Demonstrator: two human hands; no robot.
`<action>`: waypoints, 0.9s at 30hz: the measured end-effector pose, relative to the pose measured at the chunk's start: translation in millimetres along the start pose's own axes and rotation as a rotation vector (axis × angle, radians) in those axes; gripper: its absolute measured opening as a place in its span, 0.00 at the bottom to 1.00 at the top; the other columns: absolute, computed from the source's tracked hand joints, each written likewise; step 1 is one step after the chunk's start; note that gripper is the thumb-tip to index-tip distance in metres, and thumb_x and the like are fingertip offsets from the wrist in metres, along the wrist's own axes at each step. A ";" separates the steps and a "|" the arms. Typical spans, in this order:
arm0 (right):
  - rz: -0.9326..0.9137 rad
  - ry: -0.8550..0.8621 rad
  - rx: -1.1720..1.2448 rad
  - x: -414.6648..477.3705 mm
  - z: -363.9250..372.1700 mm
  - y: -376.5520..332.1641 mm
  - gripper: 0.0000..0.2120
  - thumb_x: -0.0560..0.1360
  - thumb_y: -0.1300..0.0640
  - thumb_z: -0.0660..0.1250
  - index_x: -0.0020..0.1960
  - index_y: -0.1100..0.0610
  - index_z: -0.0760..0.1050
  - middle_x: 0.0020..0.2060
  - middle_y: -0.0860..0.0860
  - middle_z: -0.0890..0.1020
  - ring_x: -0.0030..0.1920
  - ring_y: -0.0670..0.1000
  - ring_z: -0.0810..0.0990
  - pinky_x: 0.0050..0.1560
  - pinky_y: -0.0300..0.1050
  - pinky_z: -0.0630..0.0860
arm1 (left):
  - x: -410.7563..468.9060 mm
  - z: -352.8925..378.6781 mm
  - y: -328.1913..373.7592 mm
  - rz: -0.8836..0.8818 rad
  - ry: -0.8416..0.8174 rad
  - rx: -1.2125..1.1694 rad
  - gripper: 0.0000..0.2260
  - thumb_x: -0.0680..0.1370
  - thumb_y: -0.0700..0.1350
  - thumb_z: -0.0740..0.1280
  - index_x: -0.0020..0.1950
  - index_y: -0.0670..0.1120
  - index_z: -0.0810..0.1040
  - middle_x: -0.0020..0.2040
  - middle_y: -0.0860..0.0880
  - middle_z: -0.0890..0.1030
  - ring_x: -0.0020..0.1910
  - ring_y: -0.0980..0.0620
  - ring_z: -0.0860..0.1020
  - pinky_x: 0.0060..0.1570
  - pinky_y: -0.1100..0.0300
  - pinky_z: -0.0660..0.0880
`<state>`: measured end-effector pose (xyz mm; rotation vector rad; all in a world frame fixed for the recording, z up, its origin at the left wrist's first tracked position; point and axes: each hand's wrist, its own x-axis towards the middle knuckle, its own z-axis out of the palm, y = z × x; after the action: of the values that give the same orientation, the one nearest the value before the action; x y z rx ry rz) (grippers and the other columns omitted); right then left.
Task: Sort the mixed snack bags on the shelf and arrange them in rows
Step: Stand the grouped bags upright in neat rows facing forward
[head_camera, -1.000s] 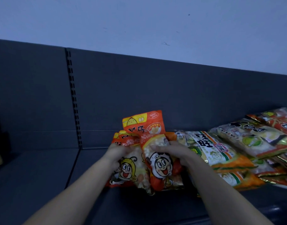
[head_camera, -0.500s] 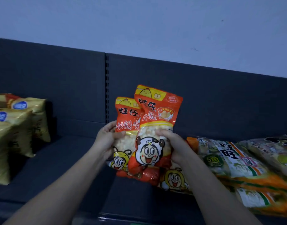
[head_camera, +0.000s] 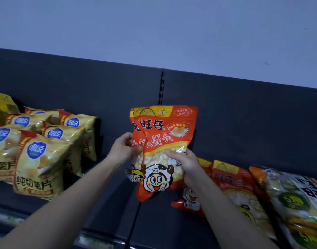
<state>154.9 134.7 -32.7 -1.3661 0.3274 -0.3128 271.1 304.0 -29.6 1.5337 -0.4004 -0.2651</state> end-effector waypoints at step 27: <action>0.058 0.147 -0.231 59.5 62.0 73.7 0.19 0.68 0.63 0.77 0.57 0.53 0.77 0.50 0.49 0.86 0.51 0.52 0.84 0.53 0.53 0.81 | 127.9 -83.0 -56.0 0.159 0.098 0.545 0.14 0.75 0.33 0.65 0.57 0.45 0.77 0.52 0.46 0.83 0.53 0.46 0.80 0.53 0.50 0.77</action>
<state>236.5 179.4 -97.3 -1.5602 0.5372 -0.3356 425.9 325.5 -73.7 2.0251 -0.5422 0.0538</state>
